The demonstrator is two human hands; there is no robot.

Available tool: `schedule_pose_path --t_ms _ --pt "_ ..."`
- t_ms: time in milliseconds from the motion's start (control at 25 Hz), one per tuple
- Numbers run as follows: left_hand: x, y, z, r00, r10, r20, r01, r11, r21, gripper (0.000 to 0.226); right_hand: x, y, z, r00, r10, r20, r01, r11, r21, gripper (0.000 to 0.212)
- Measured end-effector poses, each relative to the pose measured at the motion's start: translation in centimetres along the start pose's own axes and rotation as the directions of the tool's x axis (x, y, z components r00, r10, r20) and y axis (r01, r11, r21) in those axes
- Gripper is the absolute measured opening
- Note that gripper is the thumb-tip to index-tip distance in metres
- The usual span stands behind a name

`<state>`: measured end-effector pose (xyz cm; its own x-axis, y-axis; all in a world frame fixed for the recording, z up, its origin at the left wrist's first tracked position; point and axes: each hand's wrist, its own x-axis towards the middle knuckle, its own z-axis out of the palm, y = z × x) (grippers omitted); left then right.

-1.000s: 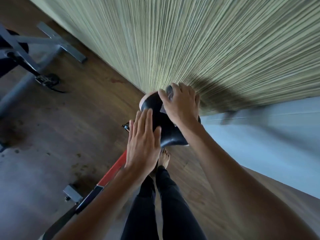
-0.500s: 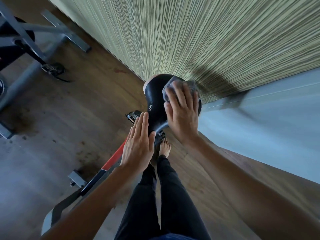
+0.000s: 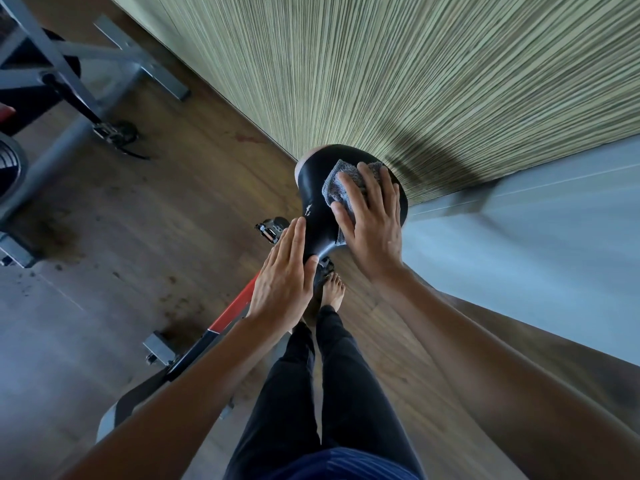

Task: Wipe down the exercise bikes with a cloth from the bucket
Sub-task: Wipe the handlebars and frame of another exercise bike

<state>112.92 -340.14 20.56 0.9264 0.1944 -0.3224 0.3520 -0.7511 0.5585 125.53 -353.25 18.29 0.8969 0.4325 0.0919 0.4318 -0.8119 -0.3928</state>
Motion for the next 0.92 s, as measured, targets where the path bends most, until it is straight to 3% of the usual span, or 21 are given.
schedule_pose_path --t_ms 280,520,680,920 --pt "0.0 0.2 -0.3 1.0 -0.003 0.013 0.003 1.0 0.007 0.06 0.2 0.1 0.7 0.997 -0.012 -0.076 0.016 0.998 0.058 0.04" --pt "-0.1 0.7 -2.2 0.999 -0.032 0.031 0.031 0.999 0.017 0.061 0.7 -0.6 -1.5 0.997 0.072 0.023 -0.075 0.959 0.273 0.038" --pt "-1.6 2.5 -7.2 0.996 -0.05 -0.07 0.053 0.998 0.04 0.055 0.3 -2.9 -6.7 0.995 0.097 0.009 -0.091 0.894 0.438 0.038" --pt "-6.8 5.8 -14.5 0.965 -0.029 -0.262 0.052 0.995 0.082 0.042 -2.1 -6.3 -14.3 0.991 -0.092 0.1 0.032 0.87 0.491 0.036"
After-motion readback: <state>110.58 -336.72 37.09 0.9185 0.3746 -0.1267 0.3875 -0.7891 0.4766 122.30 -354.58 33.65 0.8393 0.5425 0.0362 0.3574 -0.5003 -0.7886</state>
